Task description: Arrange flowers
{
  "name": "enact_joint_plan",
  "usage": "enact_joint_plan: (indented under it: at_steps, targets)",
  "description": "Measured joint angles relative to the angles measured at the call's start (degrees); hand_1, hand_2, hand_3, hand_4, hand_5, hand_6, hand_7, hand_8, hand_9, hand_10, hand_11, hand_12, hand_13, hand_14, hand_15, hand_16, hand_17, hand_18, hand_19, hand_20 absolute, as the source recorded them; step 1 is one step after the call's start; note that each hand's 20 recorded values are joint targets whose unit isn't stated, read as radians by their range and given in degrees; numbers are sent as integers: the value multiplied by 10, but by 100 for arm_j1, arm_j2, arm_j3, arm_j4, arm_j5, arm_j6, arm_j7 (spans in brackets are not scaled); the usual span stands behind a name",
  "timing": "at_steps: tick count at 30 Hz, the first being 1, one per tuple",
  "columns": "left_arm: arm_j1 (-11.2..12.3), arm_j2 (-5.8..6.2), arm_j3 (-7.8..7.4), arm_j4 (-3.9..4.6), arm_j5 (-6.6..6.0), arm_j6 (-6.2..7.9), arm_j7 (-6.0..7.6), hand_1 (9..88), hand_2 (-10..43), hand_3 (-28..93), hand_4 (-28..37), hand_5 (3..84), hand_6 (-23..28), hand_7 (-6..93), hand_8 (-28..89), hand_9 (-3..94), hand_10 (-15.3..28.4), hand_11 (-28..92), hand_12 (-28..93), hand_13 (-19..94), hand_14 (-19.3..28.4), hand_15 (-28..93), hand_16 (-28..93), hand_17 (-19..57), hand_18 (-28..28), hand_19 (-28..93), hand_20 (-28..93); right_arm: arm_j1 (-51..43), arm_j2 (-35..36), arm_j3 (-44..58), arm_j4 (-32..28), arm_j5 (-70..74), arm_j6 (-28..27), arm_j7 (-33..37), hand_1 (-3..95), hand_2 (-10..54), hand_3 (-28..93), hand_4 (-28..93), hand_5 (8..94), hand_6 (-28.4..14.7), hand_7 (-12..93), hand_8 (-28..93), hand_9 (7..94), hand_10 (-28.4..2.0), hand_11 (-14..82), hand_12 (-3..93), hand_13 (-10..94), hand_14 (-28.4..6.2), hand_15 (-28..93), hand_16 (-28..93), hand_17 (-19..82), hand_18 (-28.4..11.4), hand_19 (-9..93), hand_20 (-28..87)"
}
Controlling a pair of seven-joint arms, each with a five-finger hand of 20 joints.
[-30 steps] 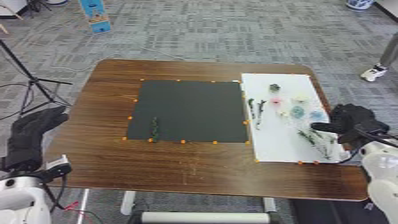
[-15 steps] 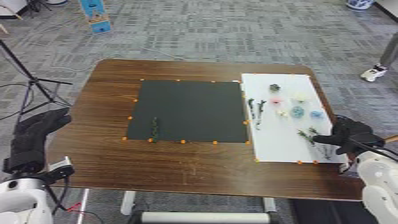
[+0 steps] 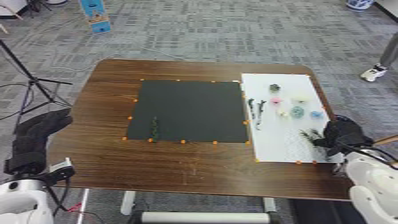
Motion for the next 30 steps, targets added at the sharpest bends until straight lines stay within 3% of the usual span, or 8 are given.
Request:
enact_joint_plan:
  at_steps: [9,14,24,30]
  targets:
    - [33,-38,-1,-24,-2,-33,0,255,125,697,-283,521,21,193,-84,540,129,234,151,438,149,154,-12,94,82,80,162,331,53,-125,-115,11,-857,108,427,34,655,-116,781,22,417,252,890,-115,426,310,822,-104,701,415,483,-256,932,674]
    - [54,-45,-1,-44,-4,-36,-9,253,125,697,-283,521,23,193,-84,540,129,234,150,438,149,155,-12,94,82,81,162,293,53,-17,-136,378,-861,265,402,67,678,-92,806,13,469,12,909,-115,422,310,834,-109,706,414,497,-260,932,690]
    - [77,-46,-19,-63,-6,-80,-92,250,125,698,-283,521,23,189,-84,539,130,235,150,436,149,153,-12,93,82,80,162,384,60,405,-723,900,-1012,506,404,58,682,-61,841,9,444,-14,934,-119,408,305,853,-108,704,410,515,-262,932,705]
    - [132,-38,-117,-85,-73,-74,-97,248,125,697,-283,522,23,188,-85,539,130,234,150,436,149,152,-12,93,82,80,162,807,-2,268,-999,993,-984,598,403,47,688,-43,862,6,420,-8,937,-122,412,294,863,-105,698,407,524,-261,932,709]
